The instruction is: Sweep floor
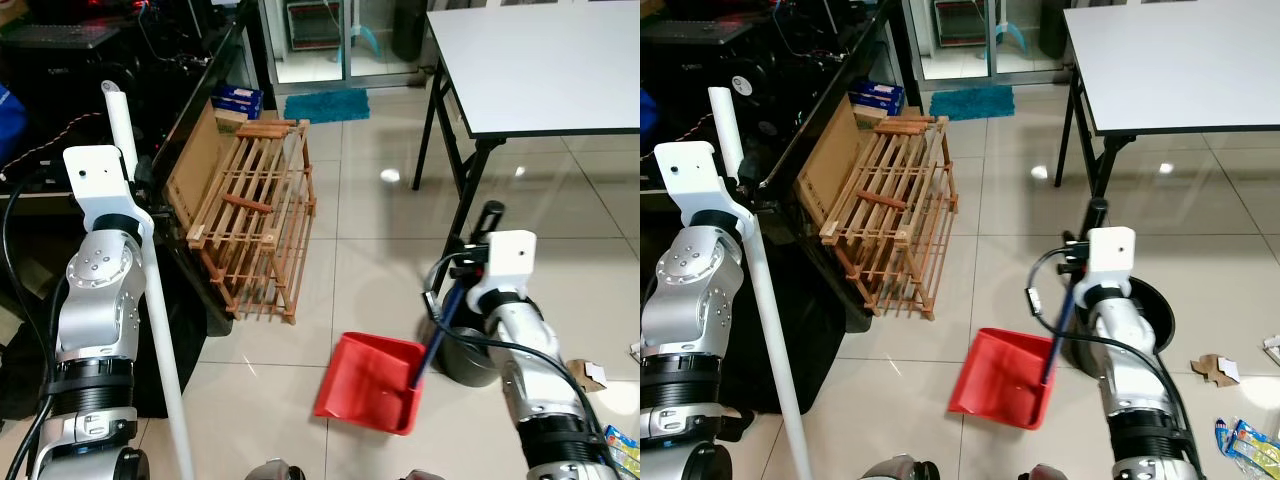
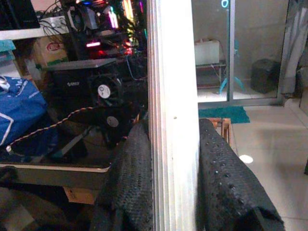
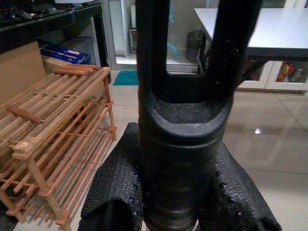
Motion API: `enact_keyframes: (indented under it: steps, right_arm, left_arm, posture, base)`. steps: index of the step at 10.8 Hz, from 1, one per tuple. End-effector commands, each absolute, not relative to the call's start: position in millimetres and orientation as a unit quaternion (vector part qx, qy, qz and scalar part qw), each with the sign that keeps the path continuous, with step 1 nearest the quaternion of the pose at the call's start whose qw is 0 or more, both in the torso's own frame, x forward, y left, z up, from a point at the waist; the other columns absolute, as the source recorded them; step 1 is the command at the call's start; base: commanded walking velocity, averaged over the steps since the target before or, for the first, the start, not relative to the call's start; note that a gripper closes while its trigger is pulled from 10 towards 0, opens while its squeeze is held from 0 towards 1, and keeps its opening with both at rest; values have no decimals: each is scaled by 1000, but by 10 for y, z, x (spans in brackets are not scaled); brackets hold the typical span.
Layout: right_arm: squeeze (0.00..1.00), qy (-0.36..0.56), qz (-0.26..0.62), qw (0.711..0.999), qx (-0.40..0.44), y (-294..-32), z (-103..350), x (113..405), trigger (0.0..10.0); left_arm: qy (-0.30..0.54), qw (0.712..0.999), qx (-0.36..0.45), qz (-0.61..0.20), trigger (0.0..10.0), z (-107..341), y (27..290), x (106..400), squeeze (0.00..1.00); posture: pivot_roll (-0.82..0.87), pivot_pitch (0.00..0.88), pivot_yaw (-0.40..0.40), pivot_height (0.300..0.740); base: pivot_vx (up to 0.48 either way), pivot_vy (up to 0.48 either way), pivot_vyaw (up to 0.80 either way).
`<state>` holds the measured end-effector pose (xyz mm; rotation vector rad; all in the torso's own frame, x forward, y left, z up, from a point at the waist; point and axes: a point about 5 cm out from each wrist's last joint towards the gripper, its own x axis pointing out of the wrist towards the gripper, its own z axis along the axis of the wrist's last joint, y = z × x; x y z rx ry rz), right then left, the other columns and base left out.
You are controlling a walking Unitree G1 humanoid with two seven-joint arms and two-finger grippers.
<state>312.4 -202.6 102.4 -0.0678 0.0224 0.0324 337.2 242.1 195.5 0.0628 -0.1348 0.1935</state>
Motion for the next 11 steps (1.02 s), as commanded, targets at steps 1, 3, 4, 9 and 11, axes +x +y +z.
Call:
enact_keyframes:
  steps: [1,3,4,9,11]
  right_arm:
    - [0,-14,22,999,-29,-1986,1123,3170,10000]
    - [0,-9,35,999,-26,-1924,1098,3166,10000]
    - [0,-10,35,999,-24,-1913,1096,3175,10000]
    - [0,-11,31,999,-20,-1911,1095,3172,10000]
    - [0,-14,31,999,-19,-1906,1113,3192,10000]
  left_arm:
    - [-90,991,44,93,10000,2067,2420,3403,0]
    - [-92,991,57,77,10000,2071,2390,3449,0]
    - [-109,989,67,79,10000,2196,2440,3539,0]
    - [-180,971,127,89,10000,2845,2558,3838,0]
    - [-202,965,133,100,10000,2998,2550,3885,0]
  posture:
    - [-161,84,121,740]
    - [-152,86,116,740]
    - [-154,82,118,740]
    - [-171,77,128,740]
    - [-171,77,127,740]
  base:
    - [0,0,0]
    - [0,0,0]
    - [0,0,0]
    - [0,0,0]
    - [0,0,0]
